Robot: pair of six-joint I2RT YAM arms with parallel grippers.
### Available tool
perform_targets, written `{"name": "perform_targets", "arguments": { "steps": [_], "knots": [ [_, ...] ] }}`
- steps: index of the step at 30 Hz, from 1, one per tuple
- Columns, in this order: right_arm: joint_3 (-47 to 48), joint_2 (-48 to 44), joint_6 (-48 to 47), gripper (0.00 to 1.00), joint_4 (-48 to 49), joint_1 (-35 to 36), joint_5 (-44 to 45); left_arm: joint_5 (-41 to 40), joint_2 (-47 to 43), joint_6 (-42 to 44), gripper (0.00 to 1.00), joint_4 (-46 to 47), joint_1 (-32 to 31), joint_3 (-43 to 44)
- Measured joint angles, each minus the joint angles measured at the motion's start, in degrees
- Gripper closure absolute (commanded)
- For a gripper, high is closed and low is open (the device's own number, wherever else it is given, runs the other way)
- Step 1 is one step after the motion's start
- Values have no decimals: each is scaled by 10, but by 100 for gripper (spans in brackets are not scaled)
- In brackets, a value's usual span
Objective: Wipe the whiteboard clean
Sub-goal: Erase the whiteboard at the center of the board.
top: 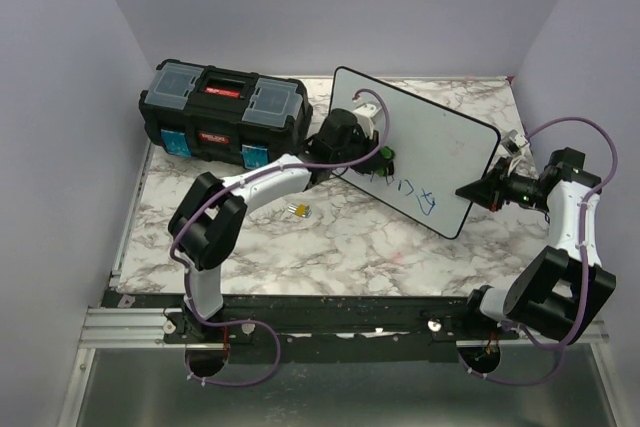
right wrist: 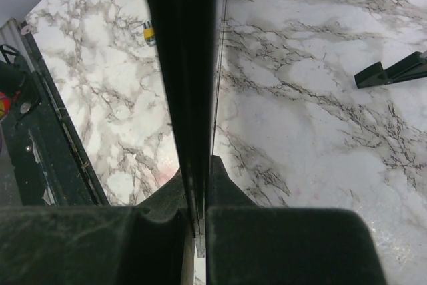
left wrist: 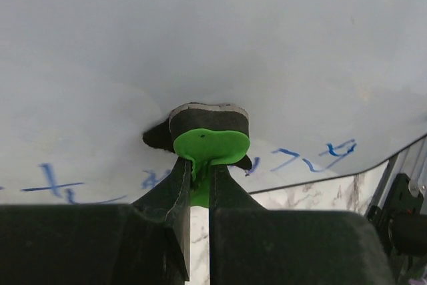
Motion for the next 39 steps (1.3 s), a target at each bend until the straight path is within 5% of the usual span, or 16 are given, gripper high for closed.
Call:
{"name": "perform_targets", "arguments": {
  "steps": [11, 25, 32, 39],
  "knots": [
    [-2, -8, 17, 99, 3, -1, 0, -36, 11, -21, 100, -53, 30, 97],
    [-6, -11, 31, 99, 14, 2, 5, -102, 76, -37, 100, -70, -136, 307],
    [-10, -13, 16, 99, -5, 13, 5, -123, 86, -34, 100, -68, -198, 318],
    [-13, -12, 30, 99, -9, 10, 7, -143, 67, -27, 100, -71, -160, 265]
  ]
}}
